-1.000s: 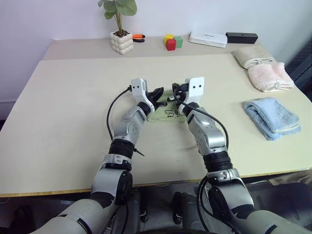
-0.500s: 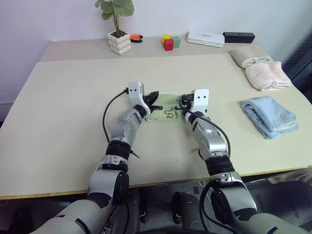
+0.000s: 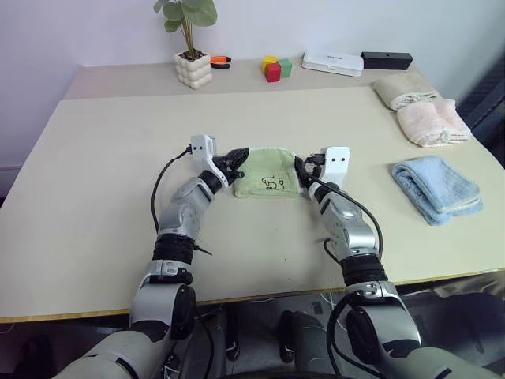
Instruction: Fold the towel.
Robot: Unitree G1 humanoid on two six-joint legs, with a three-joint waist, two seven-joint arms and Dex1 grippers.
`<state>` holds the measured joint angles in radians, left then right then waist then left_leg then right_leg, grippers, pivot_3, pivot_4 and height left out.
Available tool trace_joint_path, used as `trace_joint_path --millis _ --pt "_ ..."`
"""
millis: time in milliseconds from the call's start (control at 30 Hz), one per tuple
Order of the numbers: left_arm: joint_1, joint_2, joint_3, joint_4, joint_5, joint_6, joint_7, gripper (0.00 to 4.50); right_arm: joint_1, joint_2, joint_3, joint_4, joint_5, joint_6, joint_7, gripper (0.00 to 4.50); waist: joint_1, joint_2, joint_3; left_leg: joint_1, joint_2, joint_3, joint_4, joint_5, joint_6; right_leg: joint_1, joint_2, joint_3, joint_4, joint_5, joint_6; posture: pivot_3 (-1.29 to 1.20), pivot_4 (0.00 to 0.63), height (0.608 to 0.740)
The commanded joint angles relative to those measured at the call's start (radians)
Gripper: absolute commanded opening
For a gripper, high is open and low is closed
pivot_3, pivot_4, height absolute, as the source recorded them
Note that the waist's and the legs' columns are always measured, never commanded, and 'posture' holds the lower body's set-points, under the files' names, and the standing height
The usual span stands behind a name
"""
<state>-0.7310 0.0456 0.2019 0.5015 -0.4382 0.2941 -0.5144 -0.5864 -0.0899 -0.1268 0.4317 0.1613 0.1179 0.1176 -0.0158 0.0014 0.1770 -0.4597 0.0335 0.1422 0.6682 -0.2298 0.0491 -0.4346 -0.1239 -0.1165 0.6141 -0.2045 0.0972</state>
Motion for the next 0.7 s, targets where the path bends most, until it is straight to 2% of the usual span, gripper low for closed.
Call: trace_joint_path --millis 33,100,133,200,267,367,467,700 --pt "-0.013 0.023 0.015 -0.072 -0.028 0.018 0.001 3.27 -0.035 -0.025 -0.034 -0.029 -0.007 -0.053 -0.037 4.50 -0.001 0.000 0.000 0.000 0.000 0.000 0.000 0.000 0.000 0.000 0.000 0.000 0.000 0.000 0.000 0.00 0.150 0.740" --pt "-0.015 0.047 0.019 -0.084 -0.032 0.036 -0.003 4.33 -0.036 -0.037 -0.046 -0.026 -0.018 -0.070 -0.064 4.50 -0.002 0.000 0.000 0.000 0.000 0.000 0.000 0.000 0.000 0.000 0.000 0.000 0.000 0.000 0.000 0.00 0.150 0.740" --pt "-0.016 0.059 0.023 -0.087 -0.034 0.038 -0.009 4.43 -0.036 -0.045 -0.049 -0.024 -0.026 -0.078 -0.077 4.50 -0.001 0.000 0.000 0.000 0.000 0.000 0.000 0.000 0.000 0.000 0.000 0.000 0.000 0.000 0.000 0.00 0.150 0.740" --pt "-0.017 0.084 0.042 -0.098 -0.073 0.099 -0.026 4.43 -0.040 -0.059 -0.049 -0.026 -0.027 -0.086 -0.069 4.50 -0.001 0.000 0.000 0.000 0.000 0.000 0.000 0.000 0.000 0.000 0.000 0.000 0.000 0.000 0.000 0.00 0.150 0.740" --pt "-0.007 0.127 0.044 -0.114 -0.114 0.189 -0.070 4.43 -0.044 -0.081 -0.034 -0.047 0.008 -0.098 0.032 4.50 -0.003 0.000 0.000 0.000 0.000 0.000 0.000 0.000 0.000 0.000 0.000 0.000 0.000 0.000 0.000 0.00 0.150 0.740" --pt "0.006 0.190 0.044 -0.131 -0.172 0.371 -0.096 4.43 -0.020 -0.134 0.017 -0.148 0.095 -0.086 0.285 4.50 -0.004 0.001 0.000 0.000 0.000 0.000 0.000 0.000 0.000 0.000 0.000 0.000 0.000 0.000 0.000 0.00 0.150 0.740" --pt "0.022 0.248 0.039 -0.130 -0.200 0.486 -0.134 4.43 0.038 -0.246 0.032 -0.305 0.235 0.067 0.531 4.50 0.001 0.001 0.000 0.001 0.000 0.000 -0.001 0.000 0.000 0.000 0.000 0.001 0.000 0.000 0.000 0.00 0.150 0.740" --pt "0.029 0.280 0.048 -0.109 -0.232 0.643 -0.147 4.43 0.089 -0.447 -0.003 -0.456 0.341 0.226 0.708 4.50 0.003 0.001 0.000 0.001 0.000 -0.003 0.001 0.000 0.000 0.002 0.000 0.000 0.000 0.000 0.000 0.00 0.150 0.740"
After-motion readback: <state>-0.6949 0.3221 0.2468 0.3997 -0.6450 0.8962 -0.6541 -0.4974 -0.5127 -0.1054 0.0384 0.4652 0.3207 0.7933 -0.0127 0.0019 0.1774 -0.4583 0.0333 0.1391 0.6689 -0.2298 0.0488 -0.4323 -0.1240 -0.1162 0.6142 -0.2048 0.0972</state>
